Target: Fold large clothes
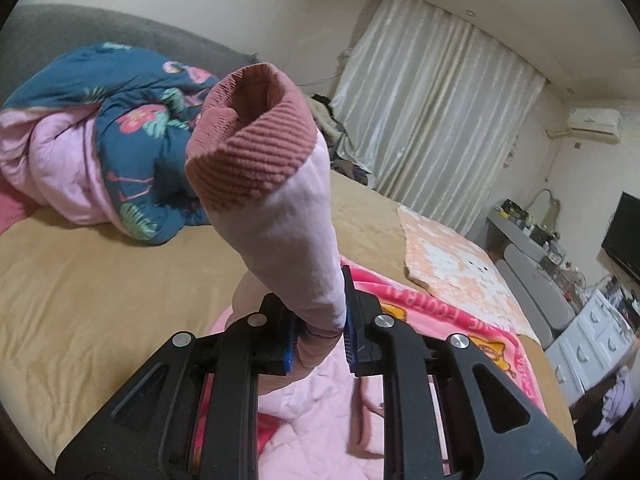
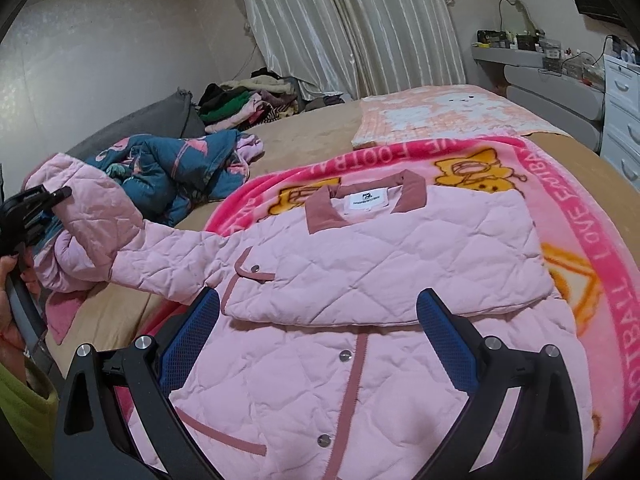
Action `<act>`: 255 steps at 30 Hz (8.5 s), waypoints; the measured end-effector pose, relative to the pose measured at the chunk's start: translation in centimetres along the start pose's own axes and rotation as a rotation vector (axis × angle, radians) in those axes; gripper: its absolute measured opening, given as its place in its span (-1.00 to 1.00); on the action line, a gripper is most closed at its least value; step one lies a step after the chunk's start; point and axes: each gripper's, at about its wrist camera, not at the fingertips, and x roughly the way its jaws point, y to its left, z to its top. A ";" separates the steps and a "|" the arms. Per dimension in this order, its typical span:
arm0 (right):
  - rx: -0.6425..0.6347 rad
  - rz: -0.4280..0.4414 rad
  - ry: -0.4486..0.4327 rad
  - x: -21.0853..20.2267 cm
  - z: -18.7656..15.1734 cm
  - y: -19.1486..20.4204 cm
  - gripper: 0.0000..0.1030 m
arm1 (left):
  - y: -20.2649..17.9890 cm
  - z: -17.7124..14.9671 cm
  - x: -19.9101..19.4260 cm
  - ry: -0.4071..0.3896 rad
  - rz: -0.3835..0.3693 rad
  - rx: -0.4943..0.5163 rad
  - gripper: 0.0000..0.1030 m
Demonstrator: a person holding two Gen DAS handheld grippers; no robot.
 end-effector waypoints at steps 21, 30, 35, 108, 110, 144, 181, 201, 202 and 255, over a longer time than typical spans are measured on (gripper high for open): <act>0.082 0.000 -0.053 -4.2 -0.5 -5.6 0.91 | -11.3 -2.5 0.0 0.038 -0.126 0.150 -0.80; 0.136 -0.012 -0.061 -5.1 -1.3 -8.1 0.91 | -14.6 -4.8 0.5 0.072 -0.171 0.204 -0.80; 0.162 -0.019 -0.068 -5.5 -1.8 -9.3 0.91 | -16.4 -6.4 0.7 0.089 -0.207 0.233 -0.80; 0.380 0.017 0.196 5.3 -6.7 -12.0 0.91 | -7.6 -15.8 6.4 0.404 -0.070 0.384 0.82; 0.404 0.036 0.209 6.3 -7.1 -12.1 0.91 | -6.2 -15.4 7.0 0.404 -0.050 0.351 0.82; -0.042 -0.048 0.063 5.1 4.6 -15.7 -0.76 | -9.4 -14.9 15.2 0.469 -0.080 0.337 0.82; -0.316 -0.154 0.270 15.5 5.4 -4.7 0.48 | -9.9 -22.1 20.1 0.620 -0.115 0.395 0.82; -0.258 -0.172 0.371 19.5 1.0 -6.7 0.60 | -10.1 -21.4 19.2 0.624 -0.125 0.392 0.82; -0.253 -0.168 0.369 19.2 1.0 -6.6 0.61 | -10.1 -21.3 18.9 0.626 -0.128 0.388 0.82; -0.173 -0.077 0.098 -1.2 1.1 -1.2 0.90 | -9.5 -14.8 2.7 0.423 -0.199 0.302 0.82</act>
